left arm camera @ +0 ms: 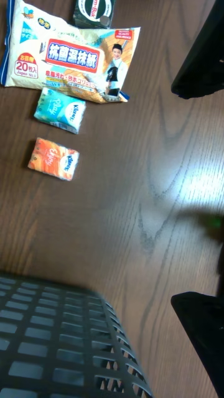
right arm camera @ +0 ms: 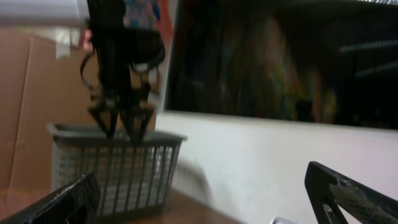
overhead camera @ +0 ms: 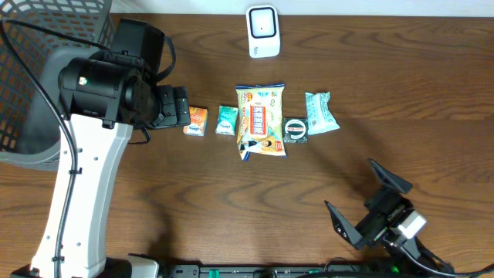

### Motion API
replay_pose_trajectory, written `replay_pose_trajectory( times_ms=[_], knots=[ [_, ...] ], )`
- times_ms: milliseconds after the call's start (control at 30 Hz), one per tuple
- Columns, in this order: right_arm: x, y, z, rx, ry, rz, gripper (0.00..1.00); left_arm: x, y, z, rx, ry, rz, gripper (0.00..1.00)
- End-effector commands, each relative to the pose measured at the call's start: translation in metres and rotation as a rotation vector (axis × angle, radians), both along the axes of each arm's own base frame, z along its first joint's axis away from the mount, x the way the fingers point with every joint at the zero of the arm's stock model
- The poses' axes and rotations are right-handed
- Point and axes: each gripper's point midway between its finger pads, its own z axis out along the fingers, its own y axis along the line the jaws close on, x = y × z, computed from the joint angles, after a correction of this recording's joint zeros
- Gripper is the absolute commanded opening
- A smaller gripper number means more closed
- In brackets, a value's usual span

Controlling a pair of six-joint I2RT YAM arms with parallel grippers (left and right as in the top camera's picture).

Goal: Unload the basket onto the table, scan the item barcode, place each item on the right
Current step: 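Move the right gripper to the light-green wipes pack and grasp it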

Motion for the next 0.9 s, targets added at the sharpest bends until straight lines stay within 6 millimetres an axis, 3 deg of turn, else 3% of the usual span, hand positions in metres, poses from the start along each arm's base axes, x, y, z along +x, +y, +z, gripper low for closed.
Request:
replay_pose_trajectory(
  times_ms=[0, 133, 267, 533, 867],
  knots=[
    [0.003, -0.017, 0.02, 0.117, 0.003, -0.064, 0.99, -0.001, 0.001, -0.002, 0.005, 0.009, 0.006, 0.98],
    [0.008, -0.03, 0.037, 0.174, 0.002, -0.128, 0.99, -0.001, 0.001, -0.002, 0.005, 0.009, 0.006, 0.98],
    [0.022, -0.03, 0.043, 0.14, 0.067, -0.157, 0.99, -0.001, 0.001, -0.002, 0.005, 0.009, 0.006, 0.98],
    [0.067, -0.004, 0.051, -0.132, 0.3, -0.117, 0.99, -0.001, 0.001, -0.002, 0.005, 0.009, 0.006, 0.98],
    [0.127, -0.007, 0.047, -0.41, 0.642, -0.16, 0.99, -0.001, 0.001, -0.002, 0.005, 0.009, 0.006, 0.98]
  ],
)
